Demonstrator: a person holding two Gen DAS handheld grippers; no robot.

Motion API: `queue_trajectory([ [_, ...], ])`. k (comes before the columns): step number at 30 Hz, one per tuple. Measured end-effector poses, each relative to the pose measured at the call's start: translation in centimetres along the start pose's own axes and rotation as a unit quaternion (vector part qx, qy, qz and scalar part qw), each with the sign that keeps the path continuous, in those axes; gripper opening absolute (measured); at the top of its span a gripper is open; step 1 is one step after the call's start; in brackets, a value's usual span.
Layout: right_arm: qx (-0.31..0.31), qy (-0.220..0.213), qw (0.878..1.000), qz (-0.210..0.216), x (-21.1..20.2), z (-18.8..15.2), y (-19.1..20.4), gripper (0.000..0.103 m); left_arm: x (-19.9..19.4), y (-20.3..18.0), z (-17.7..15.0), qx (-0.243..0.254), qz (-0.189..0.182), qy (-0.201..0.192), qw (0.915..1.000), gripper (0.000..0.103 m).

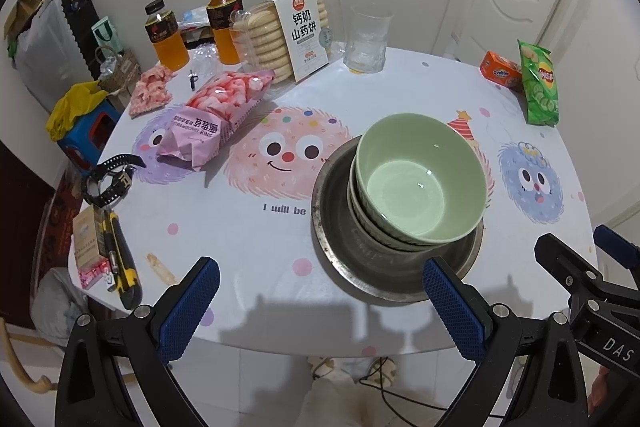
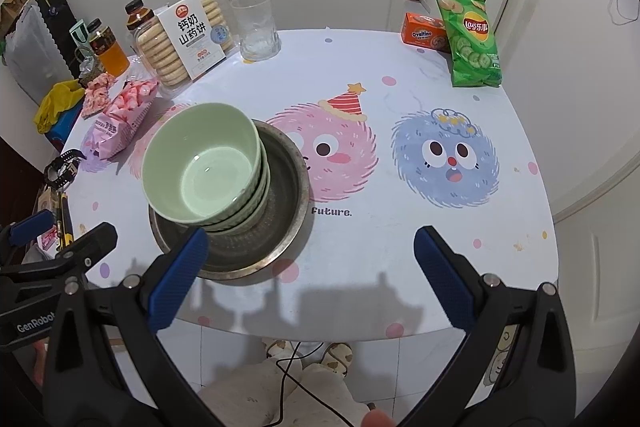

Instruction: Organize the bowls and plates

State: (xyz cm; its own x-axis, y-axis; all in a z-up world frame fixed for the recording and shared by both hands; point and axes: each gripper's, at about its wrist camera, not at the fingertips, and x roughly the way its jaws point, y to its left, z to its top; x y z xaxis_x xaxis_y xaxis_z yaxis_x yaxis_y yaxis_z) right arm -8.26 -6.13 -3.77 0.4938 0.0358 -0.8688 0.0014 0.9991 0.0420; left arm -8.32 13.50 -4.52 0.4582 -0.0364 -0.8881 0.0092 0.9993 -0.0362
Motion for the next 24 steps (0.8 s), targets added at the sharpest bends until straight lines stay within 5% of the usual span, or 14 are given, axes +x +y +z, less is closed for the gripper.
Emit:
queue_trajectory([
  [24, -0.003, 0.003, 1.0, 0.002, 0.26, -0.02, -0.56, 0.102, -0.08, -0.84, 0.06, -0.003, 0.002, 0.002, 1.0, 0.103],
])
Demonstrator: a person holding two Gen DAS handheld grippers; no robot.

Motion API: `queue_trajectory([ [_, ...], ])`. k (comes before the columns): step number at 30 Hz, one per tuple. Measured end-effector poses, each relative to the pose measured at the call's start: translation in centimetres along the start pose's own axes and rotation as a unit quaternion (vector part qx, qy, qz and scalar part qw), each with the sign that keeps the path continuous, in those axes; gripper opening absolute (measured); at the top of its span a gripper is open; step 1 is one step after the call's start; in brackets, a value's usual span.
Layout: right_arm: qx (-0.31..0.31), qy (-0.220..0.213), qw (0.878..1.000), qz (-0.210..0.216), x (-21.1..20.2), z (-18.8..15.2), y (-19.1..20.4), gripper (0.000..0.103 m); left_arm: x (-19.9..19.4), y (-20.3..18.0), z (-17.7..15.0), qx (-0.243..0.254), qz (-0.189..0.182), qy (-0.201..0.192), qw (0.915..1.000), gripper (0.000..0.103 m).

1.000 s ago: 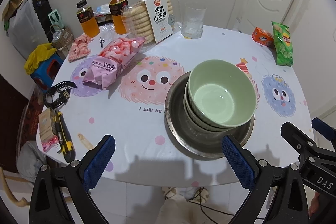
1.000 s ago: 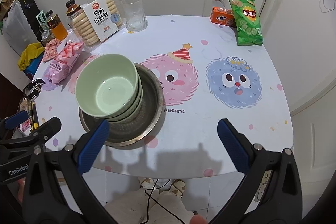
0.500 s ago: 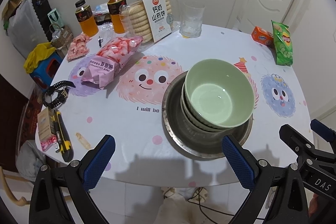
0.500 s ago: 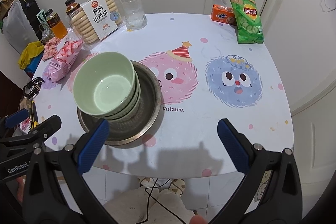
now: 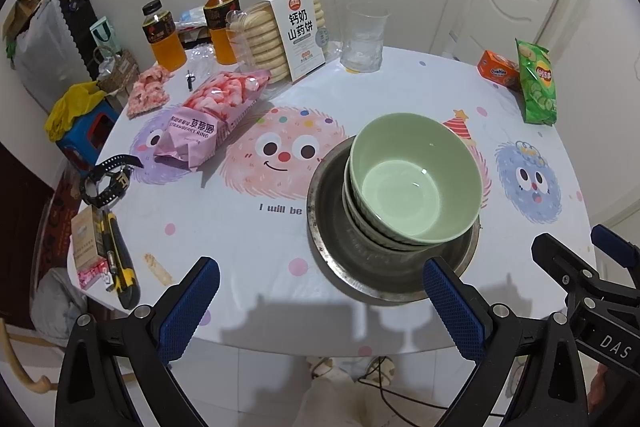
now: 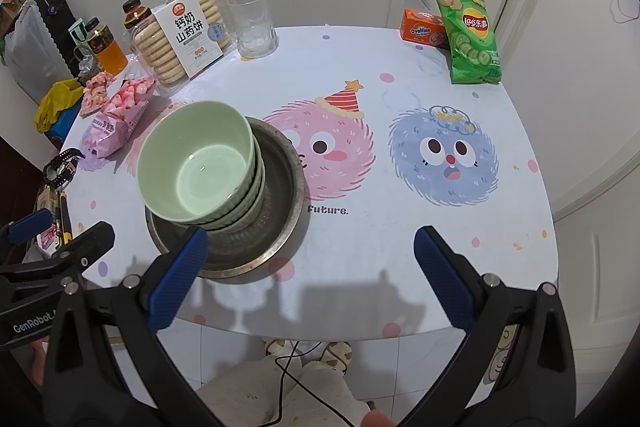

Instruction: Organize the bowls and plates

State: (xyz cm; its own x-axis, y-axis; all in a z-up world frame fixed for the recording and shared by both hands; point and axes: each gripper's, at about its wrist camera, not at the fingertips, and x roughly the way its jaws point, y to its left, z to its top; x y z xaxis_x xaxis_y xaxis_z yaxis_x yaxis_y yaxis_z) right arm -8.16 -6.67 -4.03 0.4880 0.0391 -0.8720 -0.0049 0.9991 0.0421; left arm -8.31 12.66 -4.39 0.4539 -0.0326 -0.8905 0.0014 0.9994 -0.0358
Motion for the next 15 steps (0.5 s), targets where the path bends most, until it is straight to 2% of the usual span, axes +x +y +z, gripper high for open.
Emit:
queue_trajectory([
  [15, -0.002, 0.001, 1.0, 0.001, 0.0, 0.06, 0.0, 0.102, -0.02, 0.2, -0.09, -0.005, 0.001, 0.0, 1.0, 0.103],
])
